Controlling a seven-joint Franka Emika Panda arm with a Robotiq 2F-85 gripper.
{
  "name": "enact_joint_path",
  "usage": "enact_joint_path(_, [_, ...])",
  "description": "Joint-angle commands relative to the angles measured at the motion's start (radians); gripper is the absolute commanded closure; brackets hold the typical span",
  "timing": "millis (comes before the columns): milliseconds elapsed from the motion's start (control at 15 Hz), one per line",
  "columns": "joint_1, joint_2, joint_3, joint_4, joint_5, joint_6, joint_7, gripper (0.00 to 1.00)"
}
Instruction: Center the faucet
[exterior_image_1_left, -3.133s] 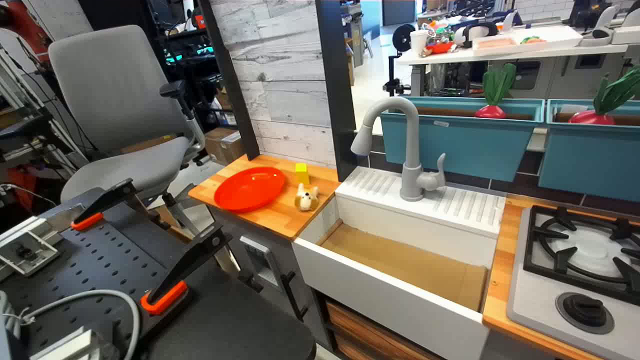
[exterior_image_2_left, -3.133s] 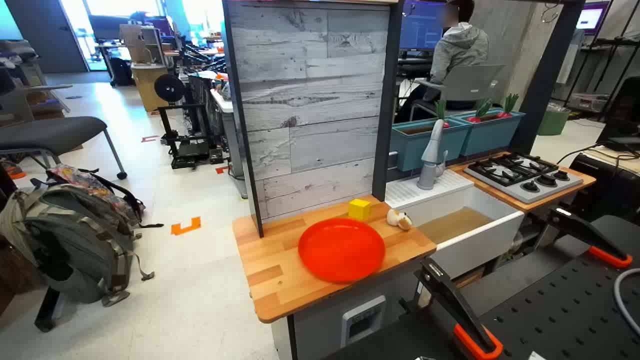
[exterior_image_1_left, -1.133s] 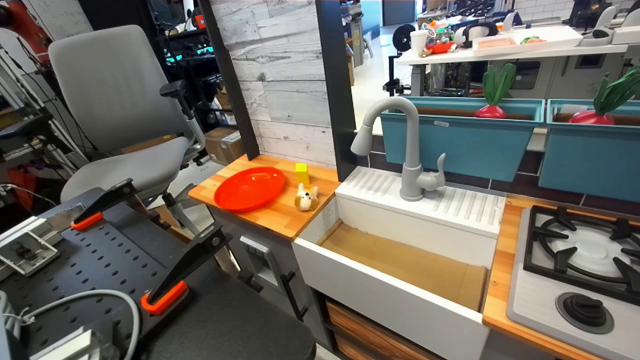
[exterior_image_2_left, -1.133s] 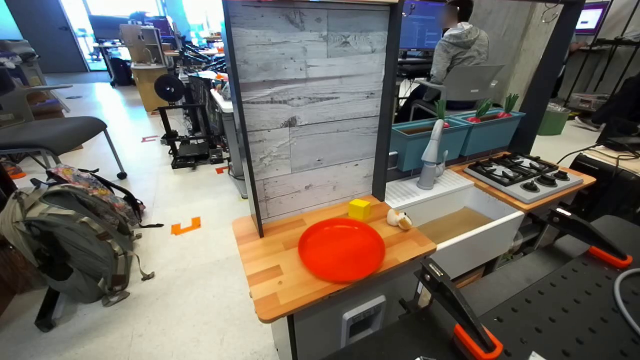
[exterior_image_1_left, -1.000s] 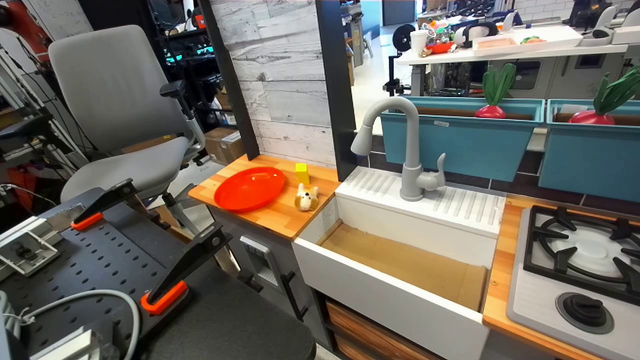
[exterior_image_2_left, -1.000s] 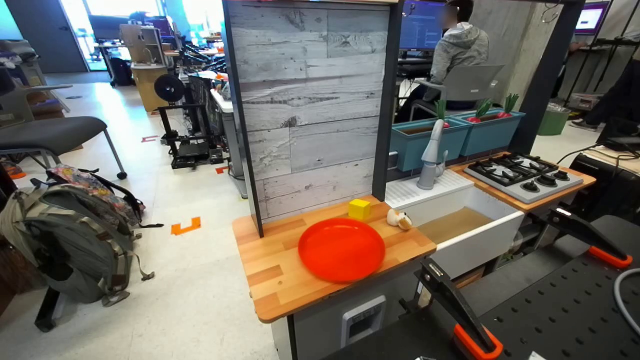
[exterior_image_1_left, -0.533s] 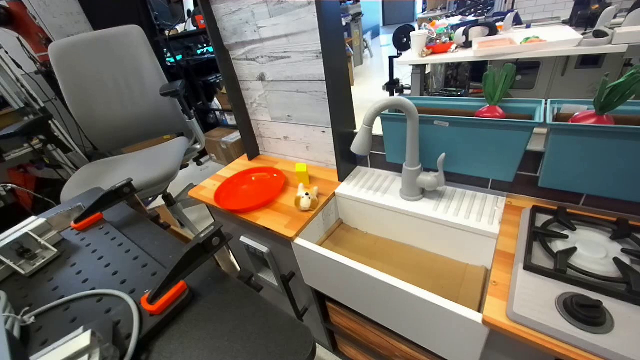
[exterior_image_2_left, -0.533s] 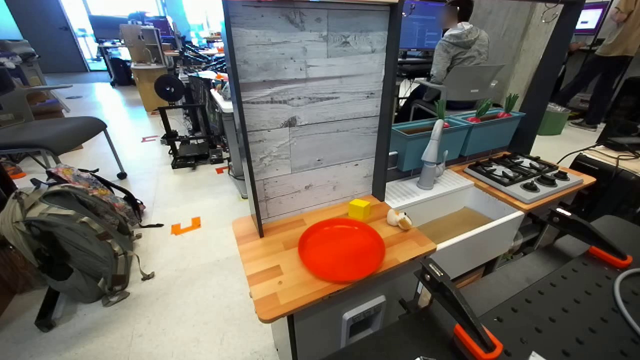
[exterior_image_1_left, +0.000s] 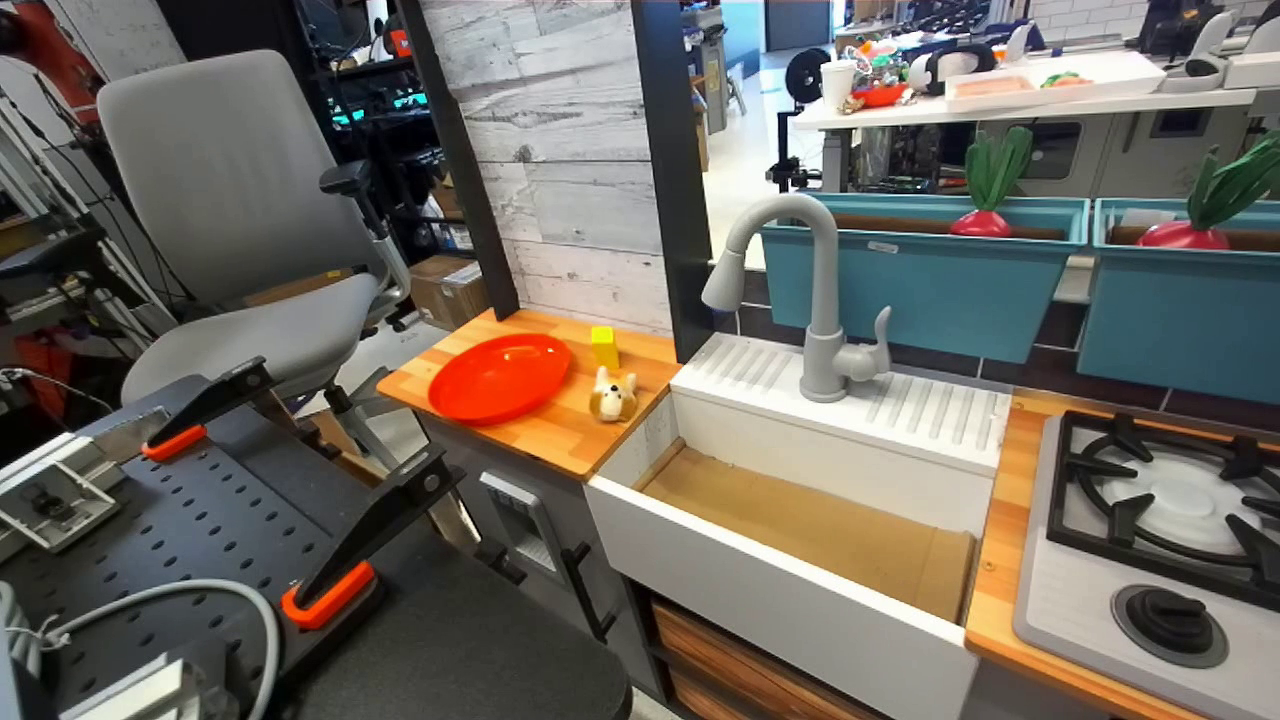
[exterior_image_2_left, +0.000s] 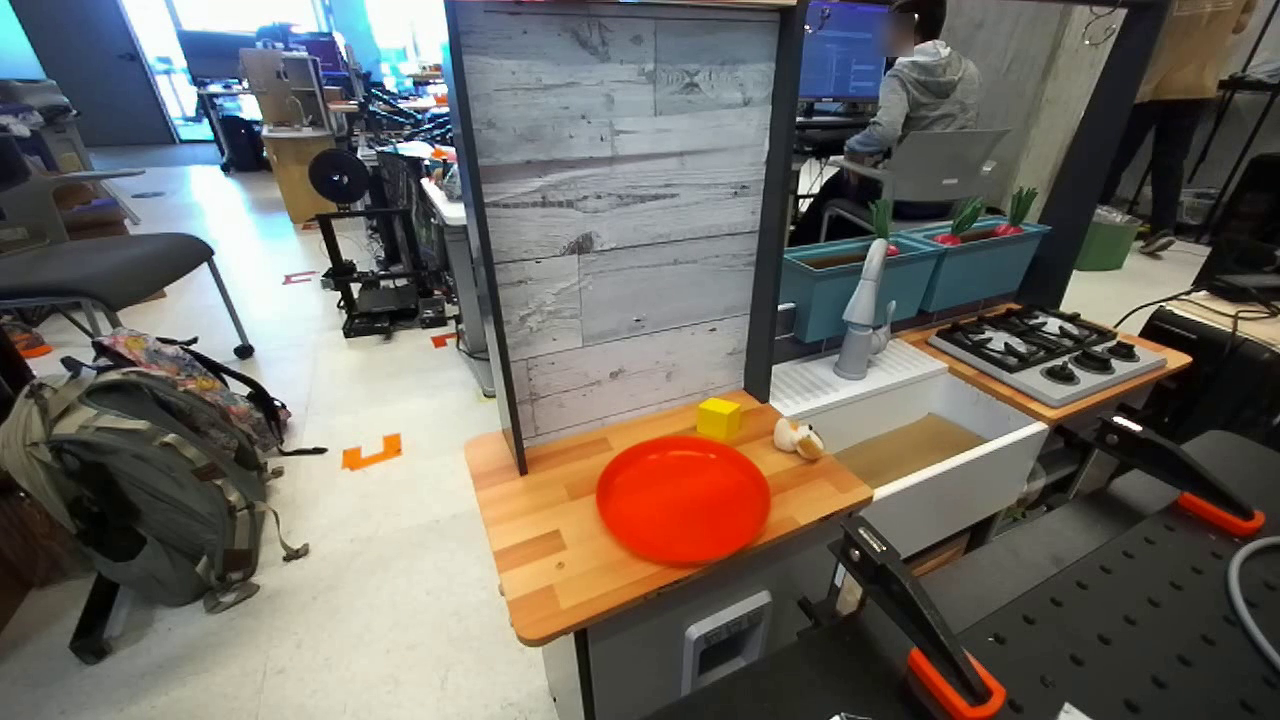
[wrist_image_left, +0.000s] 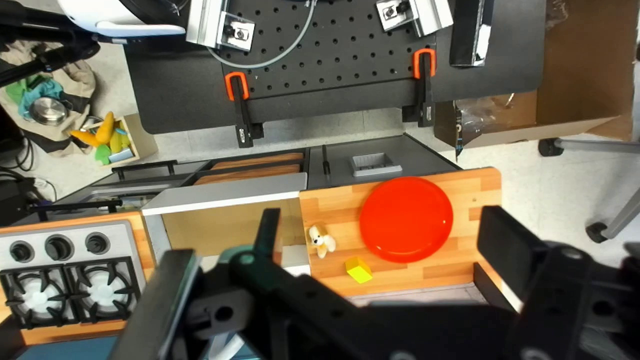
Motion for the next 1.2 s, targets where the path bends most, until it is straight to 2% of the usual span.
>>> enact_joint_path(0, [-0.018,0.128,-0.019,0.072,0.035,0.072,0.016,0.0])
enact_joint_path(267, [-0.03,0.268,-0.055,0.101,0.08,0.24,0.017,0.0])
enact_joint_path(667, [-0.074,0.565,-0.117,0.208,0.154,0.467,0.016,0.0])
enact_joint_path(1000, [-0.106,0.785,-0.134,0.344,0.257,0.577,0.022,0.0])
enact_joint_path(1133, [-0.115,0.864,-0.131,0.41,0.254,0.545,0.044,0.0])
